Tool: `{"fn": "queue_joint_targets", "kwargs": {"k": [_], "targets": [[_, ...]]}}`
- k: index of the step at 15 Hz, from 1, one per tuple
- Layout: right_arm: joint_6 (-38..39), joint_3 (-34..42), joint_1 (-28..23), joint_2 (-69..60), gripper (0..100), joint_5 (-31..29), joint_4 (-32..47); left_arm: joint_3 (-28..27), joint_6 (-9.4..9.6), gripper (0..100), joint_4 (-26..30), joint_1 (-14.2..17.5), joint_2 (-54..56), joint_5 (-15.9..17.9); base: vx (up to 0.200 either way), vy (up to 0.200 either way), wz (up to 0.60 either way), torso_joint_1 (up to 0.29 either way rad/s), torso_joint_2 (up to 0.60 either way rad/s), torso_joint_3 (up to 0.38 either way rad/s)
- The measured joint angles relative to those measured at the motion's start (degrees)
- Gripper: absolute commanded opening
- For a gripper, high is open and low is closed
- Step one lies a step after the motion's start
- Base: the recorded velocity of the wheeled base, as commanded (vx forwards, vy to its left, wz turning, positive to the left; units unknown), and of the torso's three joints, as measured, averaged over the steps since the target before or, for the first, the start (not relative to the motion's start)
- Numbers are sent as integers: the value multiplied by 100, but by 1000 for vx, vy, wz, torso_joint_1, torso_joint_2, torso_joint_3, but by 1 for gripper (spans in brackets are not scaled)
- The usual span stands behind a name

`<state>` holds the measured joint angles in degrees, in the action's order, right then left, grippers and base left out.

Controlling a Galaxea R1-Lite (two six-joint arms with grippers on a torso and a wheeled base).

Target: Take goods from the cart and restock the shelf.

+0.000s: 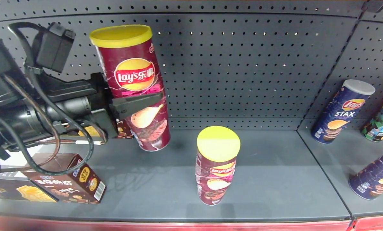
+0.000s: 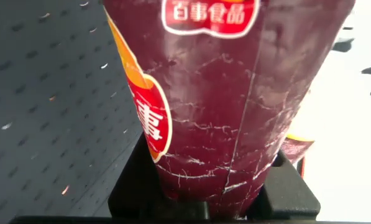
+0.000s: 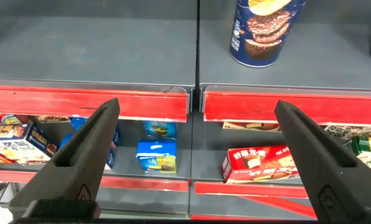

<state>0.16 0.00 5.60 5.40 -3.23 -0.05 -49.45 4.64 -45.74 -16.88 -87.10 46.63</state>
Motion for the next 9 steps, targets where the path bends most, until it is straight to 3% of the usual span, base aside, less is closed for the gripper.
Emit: {"fn": "queue_joint_targets", "kwargs": {"k": [4, 7, 9], "targets": [[0, 0, 0, 2, 100, 0, 0, -542, -11, 0, 9, -191, -527, -139, 0, 0, 0, 0, 0, 0], [0, 0, 0, 5, 100, 0, -2, -841, 217, 0, -46, -117, -978, -148, 0, 0, 0, 0, 0, 0], [0, 0, 0, 7, 100, -2, -2, -1124, 252, 0, -33, -119, -1276, -157, 0, 0, 0, 0, 0, 0]]}}
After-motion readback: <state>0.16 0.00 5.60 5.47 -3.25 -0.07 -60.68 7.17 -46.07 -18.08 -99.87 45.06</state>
